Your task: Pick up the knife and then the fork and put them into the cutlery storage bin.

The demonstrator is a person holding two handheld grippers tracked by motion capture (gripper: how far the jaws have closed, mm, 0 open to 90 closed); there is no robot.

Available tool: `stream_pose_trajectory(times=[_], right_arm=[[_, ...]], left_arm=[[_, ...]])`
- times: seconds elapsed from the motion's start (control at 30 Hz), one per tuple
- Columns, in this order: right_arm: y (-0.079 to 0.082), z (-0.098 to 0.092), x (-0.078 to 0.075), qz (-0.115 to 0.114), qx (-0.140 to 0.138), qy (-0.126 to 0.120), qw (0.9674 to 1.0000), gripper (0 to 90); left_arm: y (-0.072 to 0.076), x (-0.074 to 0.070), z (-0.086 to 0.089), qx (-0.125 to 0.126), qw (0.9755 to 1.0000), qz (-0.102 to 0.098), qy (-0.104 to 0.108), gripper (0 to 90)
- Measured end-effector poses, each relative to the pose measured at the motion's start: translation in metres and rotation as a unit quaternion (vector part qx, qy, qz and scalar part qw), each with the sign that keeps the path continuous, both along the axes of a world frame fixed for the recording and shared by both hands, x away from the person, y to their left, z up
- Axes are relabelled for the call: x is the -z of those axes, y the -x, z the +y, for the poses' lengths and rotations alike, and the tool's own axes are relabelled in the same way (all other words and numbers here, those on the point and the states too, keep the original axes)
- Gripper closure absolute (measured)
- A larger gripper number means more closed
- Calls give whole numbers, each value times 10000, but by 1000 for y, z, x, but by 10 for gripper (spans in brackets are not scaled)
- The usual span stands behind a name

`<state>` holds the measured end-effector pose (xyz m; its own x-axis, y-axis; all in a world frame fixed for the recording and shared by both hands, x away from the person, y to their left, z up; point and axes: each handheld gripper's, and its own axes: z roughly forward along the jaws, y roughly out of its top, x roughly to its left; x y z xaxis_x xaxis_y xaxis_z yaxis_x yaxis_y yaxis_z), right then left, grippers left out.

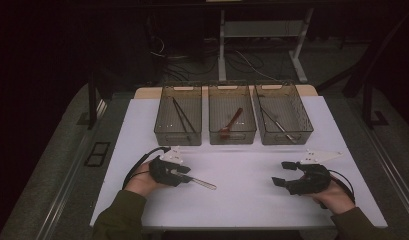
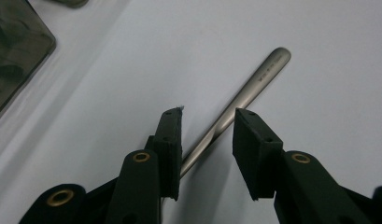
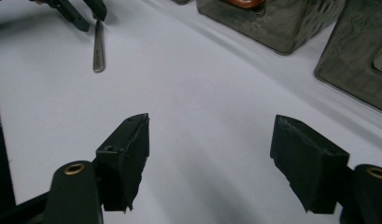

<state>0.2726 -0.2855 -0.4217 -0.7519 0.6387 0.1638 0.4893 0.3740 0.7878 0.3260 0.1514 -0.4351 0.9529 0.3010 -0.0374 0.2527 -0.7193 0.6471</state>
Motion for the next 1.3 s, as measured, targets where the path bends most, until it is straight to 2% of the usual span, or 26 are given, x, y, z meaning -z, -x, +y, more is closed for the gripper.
stream_pose_trajectory(times=[0.03,0.1,0.13,0.3,0.47,0.73,1.03,1.3], right_arm=[[-1,0,0,-2,1,16,10000,285],[-1,0,1,6,-2,9,10000,285],[-1,0,1,6,-10,6,10000,285],[-1,-1,1,-8,18,-23,10000,285],[-1,-2,1,-10,4,-39,10000,285],[-2,-2,0,103,-18,-144,9998,255],[-3,-2,-2,342,-121,-129,9993,195],[1,9,-6,172,-467,28,9988,185]], left_arm=[[0,2,0,-41,10000,17,20,622],[-2,4,1,-3,10000,31,-85,640],[-2,5,2,-20,10000,39,-40,655],[0,3,1,-43,9998,157,-117,716],[9,1,-1,278,9989,320,-219,772],[20,0,-8,809,9957,353,-271,835],[22,-2,-13,839,9955,329,-307,841],[24,-15,-15,782,9968,143,-43,841]])
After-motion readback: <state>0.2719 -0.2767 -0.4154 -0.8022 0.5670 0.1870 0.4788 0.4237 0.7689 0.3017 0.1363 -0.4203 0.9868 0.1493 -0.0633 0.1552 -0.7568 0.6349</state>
